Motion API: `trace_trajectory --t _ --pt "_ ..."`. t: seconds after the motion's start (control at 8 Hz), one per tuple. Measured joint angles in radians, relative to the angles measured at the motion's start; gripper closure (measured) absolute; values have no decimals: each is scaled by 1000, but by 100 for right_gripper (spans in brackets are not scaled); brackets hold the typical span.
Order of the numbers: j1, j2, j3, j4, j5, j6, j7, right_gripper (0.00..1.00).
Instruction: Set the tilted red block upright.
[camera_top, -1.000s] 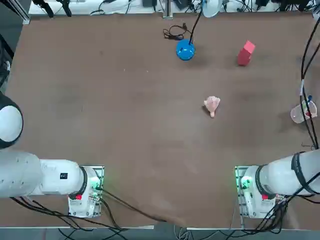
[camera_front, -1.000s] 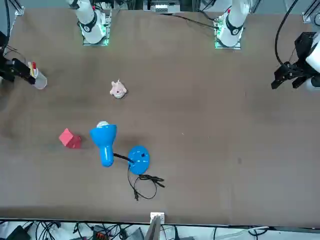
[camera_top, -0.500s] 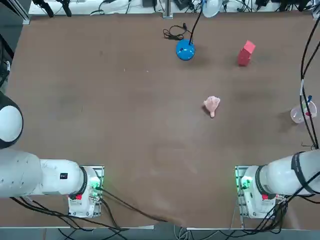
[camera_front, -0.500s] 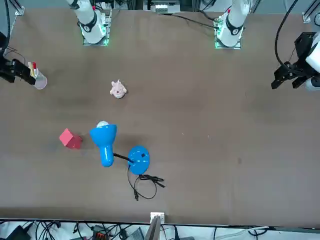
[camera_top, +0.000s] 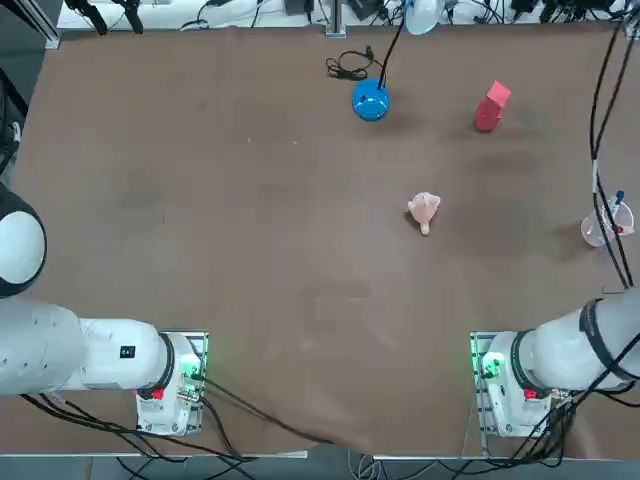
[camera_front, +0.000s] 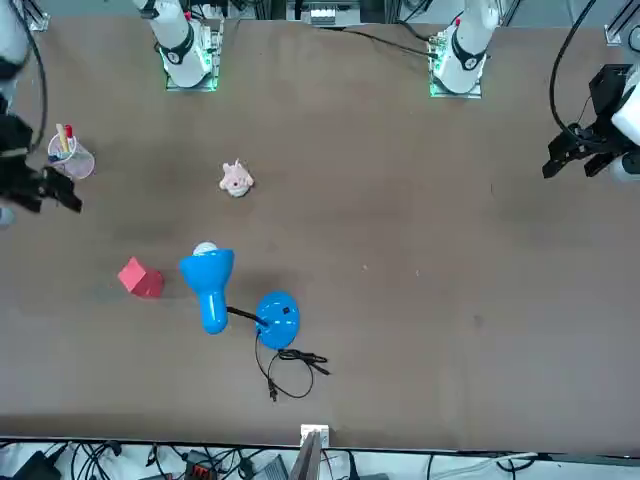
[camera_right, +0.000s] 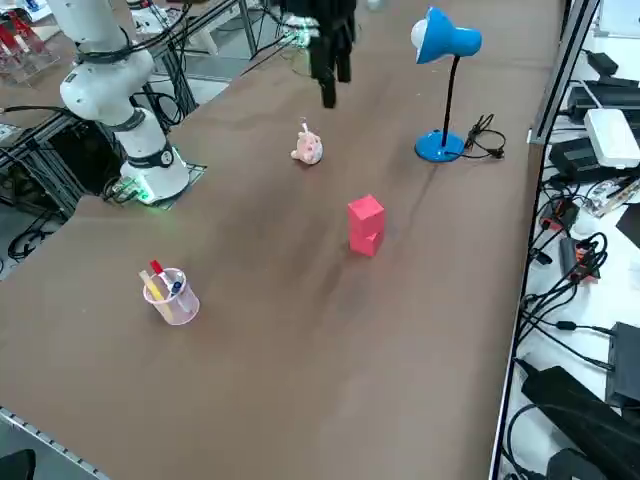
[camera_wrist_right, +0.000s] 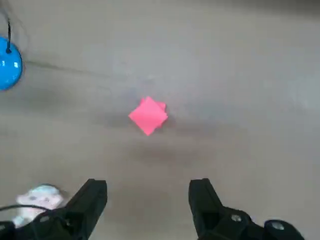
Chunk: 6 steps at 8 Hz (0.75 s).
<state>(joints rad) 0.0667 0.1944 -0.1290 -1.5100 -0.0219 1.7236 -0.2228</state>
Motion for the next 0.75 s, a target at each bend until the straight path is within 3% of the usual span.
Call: trace_trajectory --t 0.75 --pt "-19 170 -4 -12 61 77 -607 0"
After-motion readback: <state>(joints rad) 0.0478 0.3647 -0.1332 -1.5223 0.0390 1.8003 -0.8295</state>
